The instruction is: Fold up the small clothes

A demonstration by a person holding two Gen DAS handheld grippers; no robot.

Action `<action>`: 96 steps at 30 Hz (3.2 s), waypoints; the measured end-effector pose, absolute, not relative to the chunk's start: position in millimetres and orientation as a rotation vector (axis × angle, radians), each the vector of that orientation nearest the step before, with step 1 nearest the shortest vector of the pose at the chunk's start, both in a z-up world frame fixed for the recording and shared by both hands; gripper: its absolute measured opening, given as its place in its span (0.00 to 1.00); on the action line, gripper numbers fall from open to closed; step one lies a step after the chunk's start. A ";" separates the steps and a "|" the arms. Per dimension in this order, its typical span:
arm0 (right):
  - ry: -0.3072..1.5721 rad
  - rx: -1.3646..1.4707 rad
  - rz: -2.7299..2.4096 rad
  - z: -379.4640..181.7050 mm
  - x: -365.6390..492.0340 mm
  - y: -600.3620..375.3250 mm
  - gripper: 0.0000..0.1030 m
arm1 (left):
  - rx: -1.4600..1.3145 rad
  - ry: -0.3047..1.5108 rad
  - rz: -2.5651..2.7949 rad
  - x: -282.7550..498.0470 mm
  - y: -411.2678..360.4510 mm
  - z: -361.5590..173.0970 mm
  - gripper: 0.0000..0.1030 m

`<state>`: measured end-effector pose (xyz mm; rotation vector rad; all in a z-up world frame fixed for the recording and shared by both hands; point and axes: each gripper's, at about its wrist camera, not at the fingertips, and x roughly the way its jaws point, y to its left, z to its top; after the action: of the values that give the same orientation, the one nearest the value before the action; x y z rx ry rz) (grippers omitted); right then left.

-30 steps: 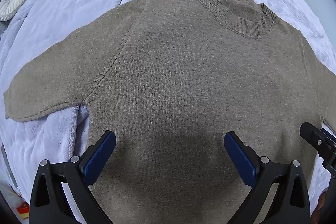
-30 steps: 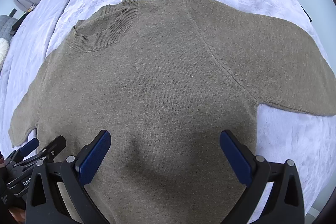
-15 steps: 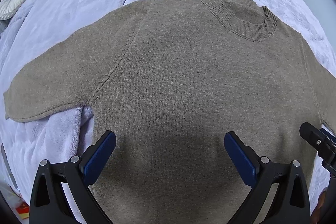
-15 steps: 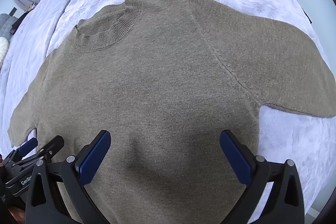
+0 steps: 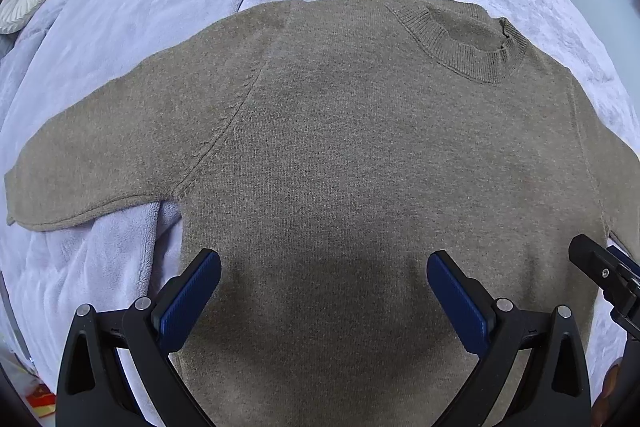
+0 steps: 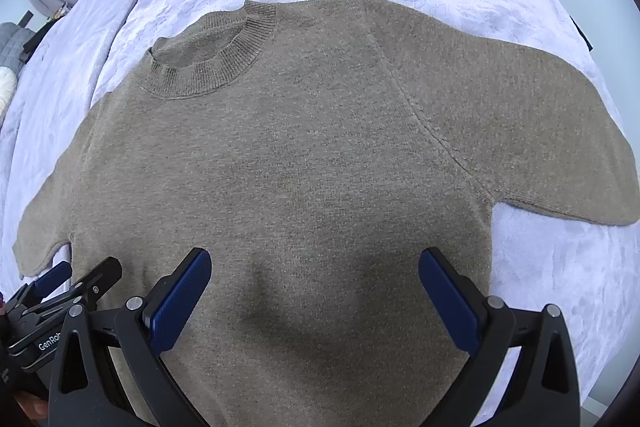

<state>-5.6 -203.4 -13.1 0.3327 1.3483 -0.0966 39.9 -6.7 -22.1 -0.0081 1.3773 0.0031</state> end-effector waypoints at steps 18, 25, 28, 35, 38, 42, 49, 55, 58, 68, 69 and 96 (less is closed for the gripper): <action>1.344 0.309 -0.085 -8.2 -1.1 -187.3 1.00 | -0.057 1.372 -0.014 33.5 11.7 -20.0 1.00; 1.354 0.265 -0.035 -7.2 1.8 -161.7 1.00 | -0.166 1.335 0.047 31.6 83.2 -18.6 1.00; 1.361 0.211 0.006 -8.7 2.6 -140.3 1.00 | -0.215 1.286 0.148 23.8 140.9 -18.4 1.00; 1.397 0.163 0.109 -17.8 3.6 -92.4 1.00 | -0.373 1.223 0.420 3.0 273.0 -43.5 1.00; 1.407 0.150 0.143 -19.4 2.2 -75.2 1.00 | -0.541 1.187 0.411 4.3 310.5 -60.3 1.00; 1.413 0.123 0.174 -18.5 0.9 -58.0 1.00 | -0.686 1.011 0.457 0.6 341.9 -52.9 0.94; 1.408 0.146 0.192 -18.2 -4.1 -55.8 1.00 | -0.689 0.927 0.379 17.4 350.5 -33.5 0.15; 1.350 0.236 0.180 -12.2 -12.8 -82.3 1.00 | -0.528 0.806 0.042 42.6 270.3 33.6 0.12; 1.306 0.303 0.152 -6.7 -17.4 -106.0 1.00 | -0.470 0.779 -0.159 60.4 204.5 62.7 0.12; 1.224 0.485 -0.043 -9.6 -43.4 -211.2 1.00 | -0.147 0.998 -0.470 66.2 -35.5 17.8 0.12; 1.234 0.508 -0.061 -14.2 -46.4 -221.0 1.00 | -0.097 1.031 -0.458 63.5 -46.9 5.6 0.12; 1.036 -0.288 0.164 -16.1 78.9 -74.3 0.12 | -0.215 1.203 -0.075 116.0 149.0 -49.6 0.69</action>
<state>78.9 -74.3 -16.1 -0.2882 1.0358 0.1635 116.0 149.0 -49.6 -0.2154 1.2032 -0.0747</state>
